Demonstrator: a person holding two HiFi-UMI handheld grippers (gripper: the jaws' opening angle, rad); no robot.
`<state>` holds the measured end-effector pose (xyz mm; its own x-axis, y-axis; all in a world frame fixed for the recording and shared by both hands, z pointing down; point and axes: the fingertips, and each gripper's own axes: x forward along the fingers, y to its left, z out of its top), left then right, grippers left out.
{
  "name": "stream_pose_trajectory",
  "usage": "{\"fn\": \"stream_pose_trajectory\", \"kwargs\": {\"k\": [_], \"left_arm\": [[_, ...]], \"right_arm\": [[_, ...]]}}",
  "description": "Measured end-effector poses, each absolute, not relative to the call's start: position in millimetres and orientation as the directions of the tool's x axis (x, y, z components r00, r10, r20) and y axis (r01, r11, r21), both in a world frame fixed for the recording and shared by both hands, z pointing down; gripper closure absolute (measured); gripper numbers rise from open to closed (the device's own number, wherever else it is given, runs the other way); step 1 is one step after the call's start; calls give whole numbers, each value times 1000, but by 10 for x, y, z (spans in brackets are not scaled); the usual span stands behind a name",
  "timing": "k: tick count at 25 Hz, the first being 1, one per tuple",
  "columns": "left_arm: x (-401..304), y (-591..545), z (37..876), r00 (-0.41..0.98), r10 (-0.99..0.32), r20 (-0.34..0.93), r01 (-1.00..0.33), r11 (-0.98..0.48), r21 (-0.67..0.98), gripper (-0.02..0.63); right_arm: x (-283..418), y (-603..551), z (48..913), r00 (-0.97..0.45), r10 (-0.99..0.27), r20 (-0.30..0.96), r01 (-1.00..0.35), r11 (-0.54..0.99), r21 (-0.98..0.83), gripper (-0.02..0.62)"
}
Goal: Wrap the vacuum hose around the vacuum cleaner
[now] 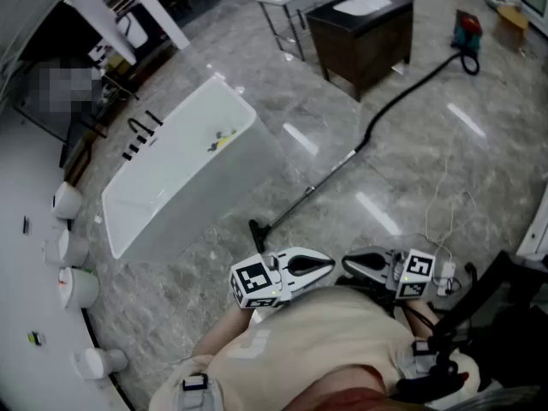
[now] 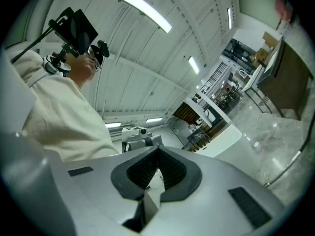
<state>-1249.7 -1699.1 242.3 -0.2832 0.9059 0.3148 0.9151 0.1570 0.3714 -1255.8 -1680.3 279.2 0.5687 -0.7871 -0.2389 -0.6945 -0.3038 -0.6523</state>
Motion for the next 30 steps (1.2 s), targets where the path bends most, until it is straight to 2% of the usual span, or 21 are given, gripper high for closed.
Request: {"fn": "stream_pose_trajectory", "kwargs": {"k": [2,4,11,15,19,22,25,28,30], "left_arm": [[-11783,-16738,2481,-93,918,386,971,-2,238,604],[-11401,-16385,2546,-1,921,390,979,-78,188,604],[-11171,-15440,2736,-77,924,374,937,-61,344,604],[-11098,-15120,2821,-77,932,353,921,-69,382,604],[-11174,-14892,2842,-76,930,360,925,-69,373,604],[-11067,-14550,2842,-21,928,371,932,-116,342,604],[-10922,-14213,2929,58,933,355,928,-181,325,604],[-10659,-14238,2773,59,937,344,931,-176,319,604],[-10562,-14319,2646,97,937,336,922,-211,323,604]], "right_arm": [[-11836,-16470,2731,526,-792,-309,-740,-246,-626,592],[-11381,-16074,2707,504,-791,-348,-762,-216,-611,592],[-11225,-14953,3005,598,-741,-306,-681,-268,-682,592],[-11239,-14579,3126,588,-756,-286,-678,-269,-684,592],[-11354,-14471,3077,519,-810,-274,-707,-226,-670,592],[-11340,-14201,2961,444,-847,-291,-742,-166,-649,591],[-11224,-13790,2800,403,-844,-353,-767,-102,-633,591],[-11064,-13868,2408,416,-824,-386,-806,-137,-576,591],[-11144,-14130,2203,314,-887,-340,-848,-101,-521,591]]}}
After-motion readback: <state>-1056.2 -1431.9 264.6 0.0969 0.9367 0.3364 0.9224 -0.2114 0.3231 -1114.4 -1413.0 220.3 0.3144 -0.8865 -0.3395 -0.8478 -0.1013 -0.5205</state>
